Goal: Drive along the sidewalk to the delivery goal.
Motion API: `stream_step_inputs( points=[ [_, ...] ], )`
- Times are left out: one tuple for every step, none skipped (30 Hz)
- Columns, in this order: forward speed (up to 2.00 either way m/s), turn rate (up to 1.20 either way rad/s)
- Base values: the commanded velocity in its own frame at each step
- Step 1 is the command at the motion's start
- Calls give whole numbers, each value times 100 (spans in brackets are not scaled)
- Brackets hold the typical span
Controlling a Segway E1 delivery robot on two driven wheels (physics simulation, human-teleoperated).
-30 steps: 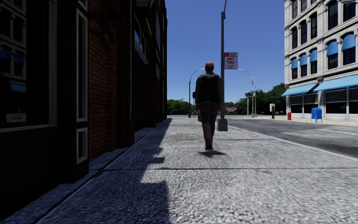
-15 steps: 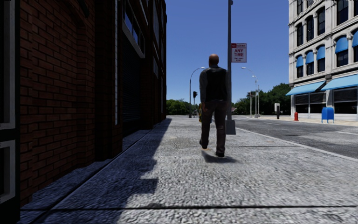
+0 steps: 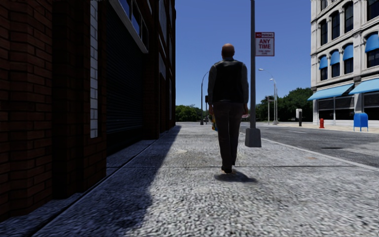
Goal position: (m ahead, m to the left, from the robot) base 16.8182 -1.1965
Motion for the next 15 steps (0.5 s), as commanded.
stream_step_inputs(
  points=[
    [89, 0],
    [66, 0],
    [50, 0],
    [45, 0],
    [45, 0],
    [44, 0],
    [43, 0],
    [43, 0],
    [43, 0],
    [43, 0],
    [43, 0],
    [43, 0],
    [43, 0],
    [43, 0],
    [43, 0]
  ],
)
